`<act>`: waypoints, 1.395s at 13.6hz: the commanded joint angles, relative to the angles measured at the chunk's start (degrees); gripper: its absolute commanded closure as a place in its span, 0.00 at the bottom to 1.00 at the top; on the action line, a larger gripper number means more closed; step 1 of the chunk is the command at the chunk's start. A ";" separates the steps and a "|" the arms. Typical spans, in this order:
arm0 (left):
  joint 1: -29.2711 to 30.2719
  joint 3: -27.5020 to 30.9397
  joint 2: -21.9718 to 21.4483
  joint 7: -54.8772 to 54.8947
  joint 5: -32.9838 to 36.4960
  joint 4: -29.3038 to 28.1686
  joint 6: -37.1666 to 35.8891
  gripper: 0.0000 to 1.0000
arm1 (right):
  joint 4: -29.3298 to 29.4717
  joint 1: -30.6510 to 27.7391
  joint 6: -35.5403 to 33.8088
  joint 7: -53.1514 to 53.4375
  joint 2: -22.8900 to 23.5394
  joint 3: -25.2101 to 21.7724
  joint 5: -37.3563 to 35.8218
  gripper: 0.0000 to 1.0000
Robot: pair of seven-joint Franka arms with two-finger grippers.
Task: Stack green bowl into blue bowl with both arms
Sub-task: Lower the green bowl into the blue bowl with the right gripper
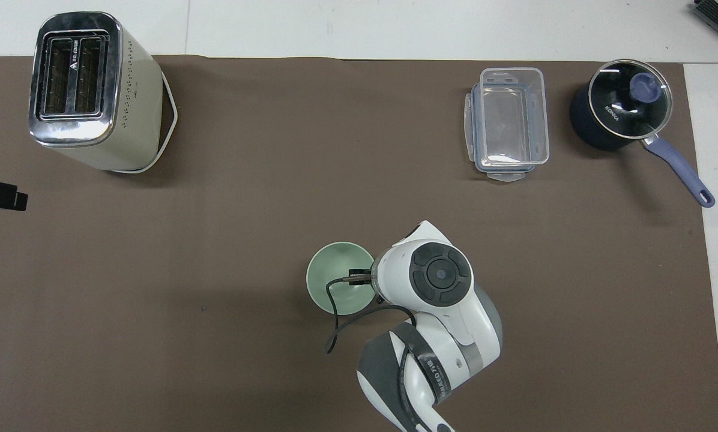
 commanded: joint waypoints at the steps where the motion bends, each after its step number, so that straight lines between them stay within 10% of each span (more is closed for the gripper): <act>1: 0.04 -0.23 -0.20 -0.73 0.81 0.70 -1.18 0.00 | -0.46 -0.15 1.42 0.55 -0.10 0.27 0.98 1.00; 11: 0.04 -0.23 -0.20 -0.73 0.81 0.70 -1.09 0.00 | -0.55 -0.07 1.33 0.64 -0.19 0.27 0.98 0.85; 15: 0.13 -0.23 -0.20 -0.64 0.81 0.70 -1.00 0.00 | -0.20 -0.07 1.24 1.08 -0.10 0.18 0.10 0.00; 19: 0.13 -0.23 -0.11 -0.64 0.81 0.70 -1.00 0.00 | 1.82 -3.30 0.02 0.47 -2.38 -0.52 -0.34 0.00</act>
